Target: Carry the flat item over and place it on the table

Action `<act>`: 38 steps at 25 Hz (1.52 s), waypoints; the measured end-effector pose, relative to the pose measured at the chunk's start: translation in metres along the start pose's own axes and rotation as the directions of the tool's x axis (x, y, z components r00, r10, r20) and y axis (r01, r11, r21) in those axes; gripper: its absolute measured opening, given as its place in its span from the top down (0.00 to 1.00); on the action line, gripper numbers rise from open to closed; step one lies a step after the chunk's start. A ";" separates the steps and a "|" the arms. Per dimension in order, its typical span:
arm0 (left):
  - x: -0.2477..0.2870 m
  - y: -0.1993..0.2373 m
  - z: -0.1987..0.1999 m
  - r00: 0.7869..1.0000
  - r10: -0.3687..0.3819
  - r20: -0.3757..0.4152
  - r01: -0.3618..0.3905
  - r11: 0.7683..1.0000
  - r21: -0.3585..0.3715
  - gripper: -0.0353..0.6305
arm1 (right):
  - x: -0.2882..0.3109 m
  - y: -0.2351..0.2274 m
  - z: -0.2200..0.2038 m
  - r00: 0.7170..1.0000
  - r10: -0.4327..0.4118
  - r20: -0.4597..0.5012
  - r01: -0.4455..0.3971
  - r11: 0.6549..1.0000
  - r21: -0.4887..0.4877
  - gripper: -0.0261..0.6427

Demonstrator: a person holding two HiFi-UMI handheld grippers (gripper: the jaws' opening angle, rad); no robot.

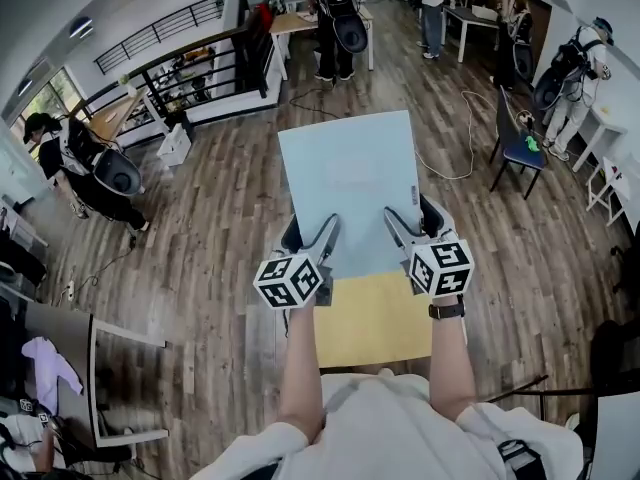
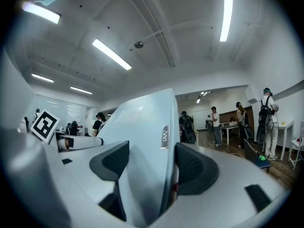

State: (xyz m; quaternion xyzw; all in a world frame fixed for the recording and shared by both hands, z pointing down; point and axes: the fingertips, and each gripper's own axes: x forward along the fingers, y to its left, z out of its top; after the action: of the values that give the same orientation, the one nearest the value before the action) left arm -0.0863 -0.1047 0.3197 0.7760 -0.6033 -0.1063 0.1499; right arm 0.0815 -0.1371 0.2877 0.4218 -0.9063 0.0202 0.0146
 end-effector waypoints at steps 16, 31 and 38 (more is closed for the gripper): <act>0.053 0.106 -0.055 0.984 0.029 -0.177 -0.043 0.996 -0.072 0.38 | 0.101 0.000 -0.092 0.985 -0.012 -0.175 0.032 0.993 0.110 0.48; 0.066 0.174 -0.188 0.897 0.055 -0.439 -0.141 0.976 -0.166 0.38 | 0.126 -0.005 -0.239 0.905 -0.032 -0.425 0.139 0.965 0.221 0.48; 0.066 0.193 -0.251 0.842 0.061 -0.536 -0.190 0.963 -0.189 0.38 | 0.125 -0.009 -0.305 0.855 -0.029 -0.518 0.188 0.948 0.257 0.48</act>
State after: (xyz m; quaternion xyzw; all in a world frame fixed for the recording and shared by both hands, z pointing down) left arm -0.1578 -0.1859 0.6242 0.7107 -0.5723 0.0491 0.4063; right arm 0.0107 -0.2234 0.5975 0.4499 -0.8310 0.2664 0.1899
